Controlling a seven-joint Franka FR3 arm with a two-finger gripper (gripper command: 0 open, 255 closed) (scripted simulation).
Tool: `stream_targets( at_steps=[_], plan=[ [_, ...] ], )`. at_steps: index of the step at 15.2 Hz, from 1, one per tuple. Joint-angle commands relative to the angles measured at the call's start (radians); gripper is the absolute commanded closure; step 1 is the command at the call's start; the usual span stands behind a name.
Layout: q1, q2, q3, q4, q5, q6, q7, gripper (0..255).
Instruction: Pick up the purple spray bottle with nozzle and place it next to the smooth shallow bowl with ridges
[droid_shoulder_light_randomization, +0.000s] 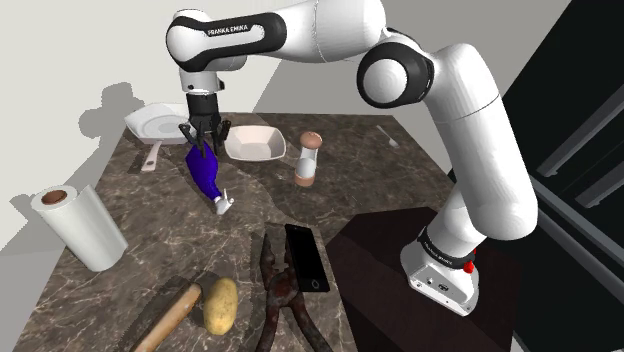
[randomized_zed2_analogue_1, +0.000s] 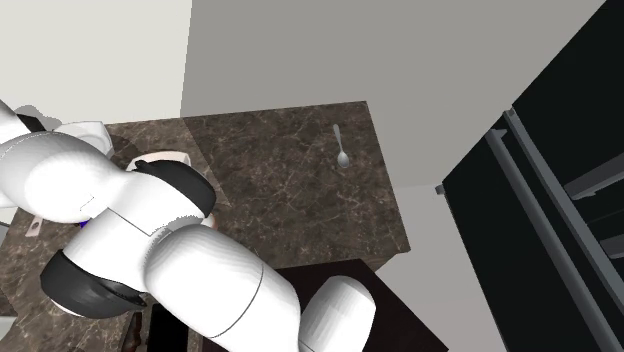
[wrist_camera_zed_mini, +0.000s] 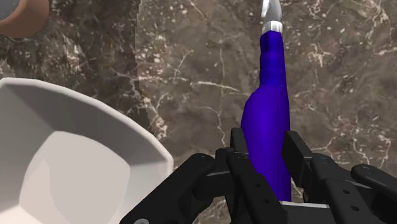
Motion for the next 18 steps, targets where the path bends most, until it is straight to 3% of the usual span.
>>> stream_targets(
  at_steps=[1,6,10,18],
  plan=[
    [0.000,0.000,0.000,0.000,0.000,0.000,0.000,0],
    [0.000,0.000,0.000,0.000,0.000,0.000,0.000,0],
    [-0.012,0.051,-0.001,0.208,-0.007,-0.157,0.016,0],
    [-0.012,0.051,-0.001,0.207,-0.007,-0.157,0.016,0]
  ],
)
